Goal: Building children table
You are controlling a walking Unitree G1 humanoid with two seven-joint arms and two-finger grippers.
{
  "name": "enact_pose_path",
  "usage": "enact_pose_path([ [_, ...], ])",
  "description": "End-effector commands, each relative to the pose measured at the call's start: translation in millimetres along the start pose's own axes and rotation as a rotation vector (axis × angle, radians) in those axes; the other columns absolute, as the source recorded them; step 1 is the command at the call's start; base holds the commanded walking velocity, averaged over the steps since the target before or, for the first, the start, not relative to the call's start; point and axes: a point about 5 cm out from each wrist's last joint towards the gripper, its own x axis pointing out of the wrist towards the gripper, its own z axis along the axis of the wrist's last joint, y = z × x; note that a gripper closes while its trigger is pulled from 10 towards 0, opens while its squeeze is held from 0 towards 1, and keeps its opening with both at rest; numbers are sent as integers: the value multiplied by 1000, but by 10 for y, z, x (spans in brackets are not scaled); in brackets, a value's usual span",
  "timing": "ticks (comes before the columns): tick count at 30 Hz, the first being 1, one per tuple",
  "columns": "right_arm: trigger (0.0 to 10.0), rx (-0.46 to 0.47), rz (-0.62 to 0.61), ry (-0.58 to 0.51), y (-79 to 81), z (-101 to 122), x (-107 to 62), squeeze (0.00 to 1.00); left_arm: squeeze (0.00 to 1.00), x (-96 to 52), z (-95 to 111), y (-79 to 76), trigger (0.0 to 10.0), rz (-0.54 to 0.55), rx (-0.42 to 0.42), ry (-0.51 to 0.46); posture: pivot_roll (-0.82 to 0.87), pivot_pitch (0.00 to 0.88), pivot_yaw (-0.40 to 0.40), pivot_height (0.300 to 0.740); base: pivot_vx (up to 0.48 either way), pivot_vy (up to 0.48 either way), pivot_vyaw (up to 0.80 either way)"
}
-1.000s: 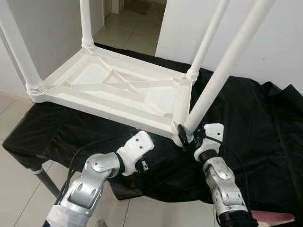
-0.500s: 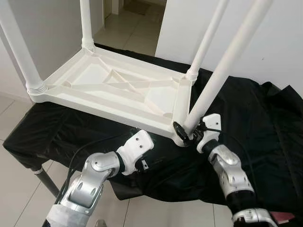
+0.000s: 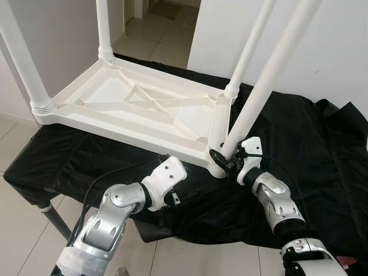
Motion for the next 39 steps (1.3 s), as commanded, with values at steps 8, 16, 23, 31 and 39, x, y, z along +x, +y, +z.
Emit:
enact_pose_path([
  [8,0,-13,20,3,-22,-20,16,0,0,11,32,39,10000,62,6,-9,123,24,-128,740,0,0,0],
  [16,10000,-6,-14,-22,-36,-12,-21,0,0,24,35,41,10000,59,5,-11,115,26,-123,740,0,0,0],
  [23,10000,1,-103,-21,-39,-28,-56,0,0,29,35,37,10000,56,4,-12,111,29,-122,740,0,0,0],
  [31,10000,43,-294,-32,50,-76,-86,0,0,57,34,0,10000,44,-6,-18,92,42,-123,740,0,0,0],
  [39,10000,60,-501,-8,138,-110,-155,0,0,82,39,-30,10000,40,-15,-25,83,52,-136,740,0,0,0],
])
